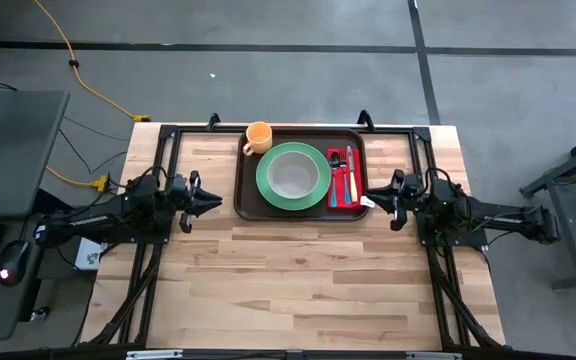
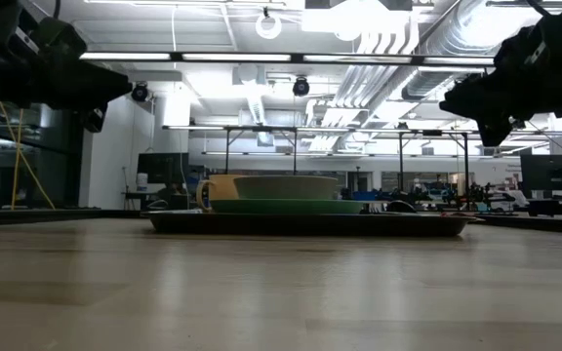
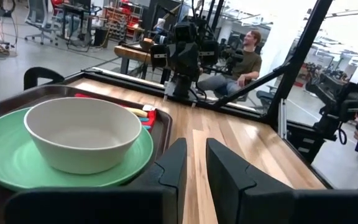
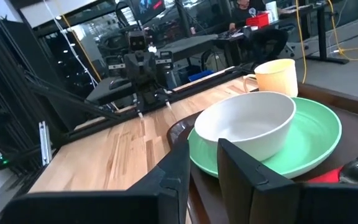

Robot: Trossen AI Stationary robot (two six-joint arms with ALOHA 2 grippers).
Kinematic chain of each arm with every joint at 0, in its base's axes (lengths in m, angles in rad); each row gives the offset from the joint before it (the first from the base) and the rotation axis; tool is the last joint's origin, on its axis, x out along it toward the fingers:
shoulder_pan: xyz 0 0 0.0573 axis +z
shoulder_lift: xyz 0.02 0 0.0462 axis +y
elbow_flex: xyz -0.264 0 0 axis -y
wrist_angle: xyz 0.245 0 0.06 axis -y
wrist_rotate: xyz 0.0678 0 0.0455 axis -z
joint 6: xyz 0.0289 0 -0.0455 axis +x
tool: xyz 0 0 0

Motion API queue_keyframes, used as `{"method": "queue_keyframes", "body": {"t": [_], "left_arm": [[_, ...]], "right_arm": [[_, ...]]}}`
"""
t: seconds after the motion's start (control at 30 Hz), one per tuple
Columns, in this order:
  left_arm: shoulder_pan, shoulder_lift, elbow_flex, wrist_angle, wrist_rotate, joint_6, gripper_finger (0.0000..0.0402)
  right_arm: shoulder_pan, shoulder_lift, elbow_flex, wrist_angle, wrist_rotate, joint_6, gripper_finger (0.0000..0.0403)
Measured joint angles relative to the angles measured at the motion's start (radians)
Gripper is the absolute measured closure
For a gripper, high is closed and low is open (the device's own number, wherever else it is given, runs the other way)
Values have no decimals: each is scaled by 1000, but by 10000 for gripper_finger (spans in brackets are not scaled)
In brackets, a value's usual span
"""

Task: Set up tray
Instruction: Return to Home Position

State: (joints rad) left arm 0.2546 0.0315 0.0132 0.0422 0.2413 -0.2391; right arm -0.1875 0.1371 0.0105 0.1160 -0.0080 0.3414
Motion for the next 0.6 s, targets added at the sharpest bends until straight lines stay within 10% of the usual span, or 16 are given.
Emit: {"method": "queue_keyframes", "body": {"t": [0.6], "left_arm": [[0, 10, 0, 2, 0, -1, 309]], "right_arm": [[0, 0, 0, -60, 6, 99, 346]]}}
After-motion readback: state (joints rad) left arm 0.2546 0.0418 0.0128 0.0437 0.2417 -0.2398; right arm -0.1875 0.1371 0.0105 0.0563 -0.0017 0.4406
